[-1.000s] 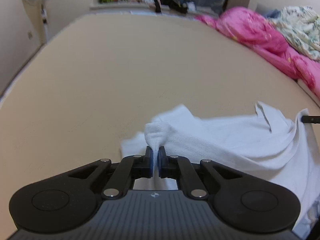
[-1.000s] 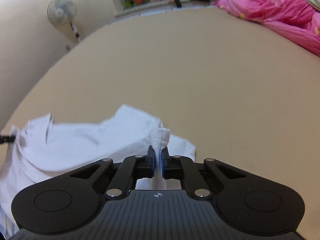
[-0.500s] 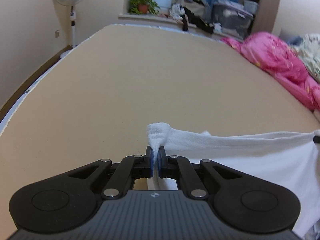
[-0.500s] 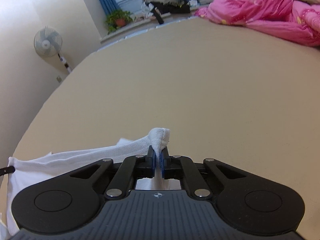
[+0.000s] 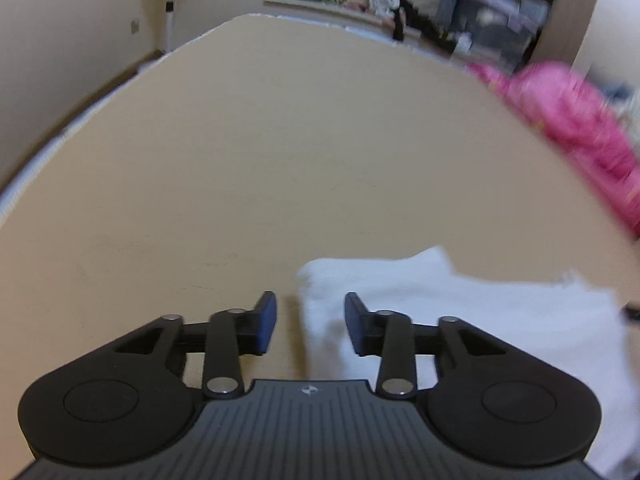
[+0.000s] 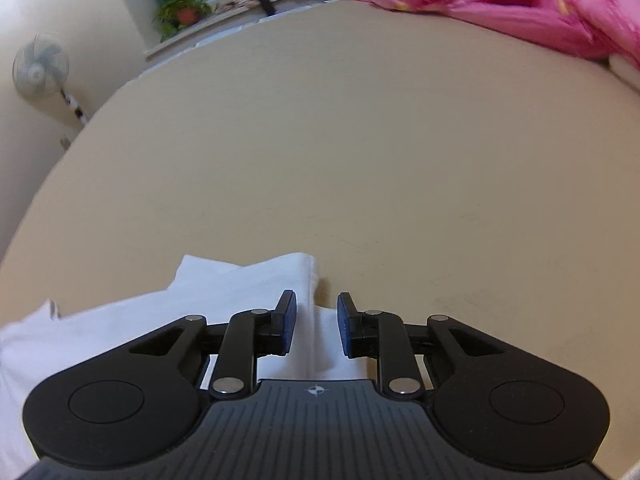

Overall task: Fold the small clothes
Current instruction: 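Pinch the shirt edge with the left gripper while the right gripper pinches the shirt, then fold the shirt over with both grippers and open them onto it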

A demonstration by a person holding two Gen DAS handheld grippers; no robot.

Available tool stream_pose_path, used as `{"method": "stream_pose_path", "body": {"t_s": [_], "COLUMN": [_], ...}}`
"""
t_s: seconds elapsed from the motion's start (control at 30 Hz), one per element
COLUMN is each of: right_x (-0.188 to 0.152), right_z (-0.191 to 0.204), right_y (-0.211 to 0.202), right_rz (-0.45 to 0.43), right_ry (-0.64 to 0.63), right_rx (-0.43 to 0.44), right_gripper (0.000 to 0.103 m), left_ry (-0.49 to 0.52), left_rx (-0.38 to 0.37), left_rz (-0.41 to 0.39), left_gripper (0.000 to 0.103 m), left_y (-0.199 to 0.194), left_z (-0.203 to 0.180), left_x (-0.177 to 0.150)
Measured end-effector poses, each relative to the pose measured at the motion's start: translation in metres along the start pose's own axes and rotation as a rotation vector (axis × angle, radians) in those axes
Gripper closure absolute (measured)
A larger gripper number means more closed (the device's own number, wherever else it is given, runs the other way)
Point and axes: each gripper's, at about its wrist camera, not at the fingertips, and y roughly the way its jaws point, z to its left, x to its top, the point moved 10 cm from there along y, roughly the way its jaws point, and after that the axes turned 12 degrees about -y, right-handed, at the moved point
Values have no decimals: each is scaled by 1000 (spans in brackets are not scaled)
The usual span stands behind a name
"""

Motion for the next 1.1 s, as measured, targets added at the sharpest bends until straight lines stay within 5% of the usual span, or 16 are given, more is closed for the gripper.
{"method": "stream_pose_path", "body": {"t_s": [0.27, 0.5, 0.73, 0.8, 0.87, 1.0, 1.1], "right_x": [-31, -88, -126, -129, -123, -92, -113], "right_z": [5, 23, 30, 34, 35, 24, 18], "right_y": [-48, -77, -91, -92, -98, -129, -112], "right_rz": [30, 142, 200, 210, 166, 2, 115], "right_ry": [-79, -306, -423, -447, -461, -291, -343], "right_rx": [143, 213, 237, 236, 221, 272, 215], "right_gripper": [79, 78, 78, 78, 99, 100, 100], "left_ry": [-87, 113, 237, 250, 246, 192, 207], "left_rx": [-114, -133, -77, -81, -90, -140, -81], "left_rz": [169, 337, 377, 373, 360, 310, 358], "left_gripper": [58, 58, 63, 86, 96, 97, 97], "left_y": [-30, -55, -57, -59, -65, -85, -75], "left_z": [18, 27, 39, 39, 38, 33, 41], "left_x": [-36, -101, -141, -142, -141, -125, -133]}}
